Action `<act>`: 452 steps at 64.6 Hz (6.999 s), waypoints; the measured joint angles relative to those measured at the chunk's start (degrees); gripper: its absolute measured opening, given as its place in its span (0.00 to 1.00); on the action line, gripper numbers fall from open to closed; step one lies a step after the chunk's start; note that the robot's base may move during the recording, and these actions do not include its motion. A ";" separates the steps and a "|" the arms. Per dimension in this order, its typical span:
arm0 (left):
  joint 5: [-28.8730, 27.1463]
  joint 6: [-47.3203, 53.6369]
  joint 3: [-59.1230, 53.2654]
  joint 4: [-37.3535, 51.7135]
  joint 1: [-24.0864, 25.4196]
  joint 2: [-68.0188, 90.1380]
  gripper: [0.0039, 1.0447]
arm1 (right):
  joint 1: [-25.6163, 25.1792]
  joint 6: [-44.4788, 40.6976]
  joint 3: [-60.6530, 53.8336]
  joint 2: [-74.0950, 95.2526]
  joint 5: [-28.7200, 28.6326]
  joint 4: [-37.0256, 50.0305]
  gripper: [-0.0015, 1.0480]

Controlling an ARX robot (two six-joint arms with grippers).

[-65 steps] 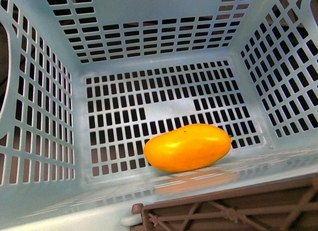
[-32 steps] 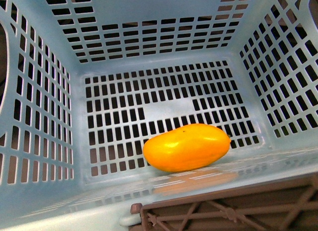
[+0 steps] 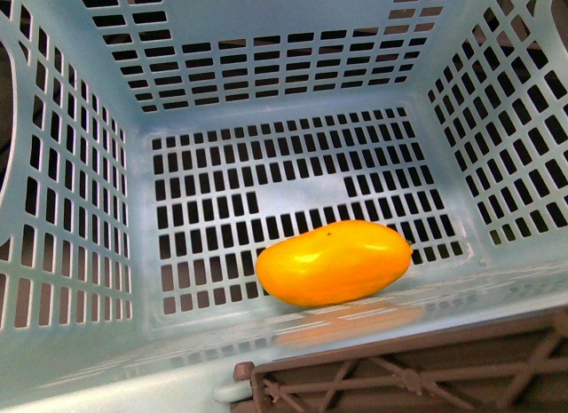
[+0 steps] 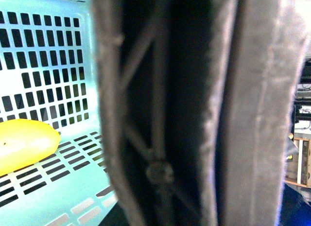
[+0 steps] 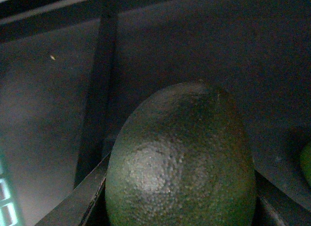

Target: Pick mango and avocado into basket

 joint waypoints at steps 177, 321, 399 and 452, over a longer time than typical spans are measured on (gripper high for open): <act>-0.09 -0.09 -0.02 -0.02 -0.04 0.13 0.12 | 29.18 0.85 -28.28 -41.51 26.58 19.74 0.02; 0.00 -0.04 -0.02 -0.02 -0.04 0.15 0.12 | 27.74 0.74 -32.61 -81.44 26.16 -14.47 0.79; -11.87 -17.44 1.20 14.64 7.48 13.18 0.12 | 27.74 0.74 -32.61 -81.46 26.18 -14.49 0.92; -14.93 -32.24 5.01 18.97 22.16 33.48 0.12 | 27.74 0.74 -32.59 -81.46 26.16 -14.49 0.92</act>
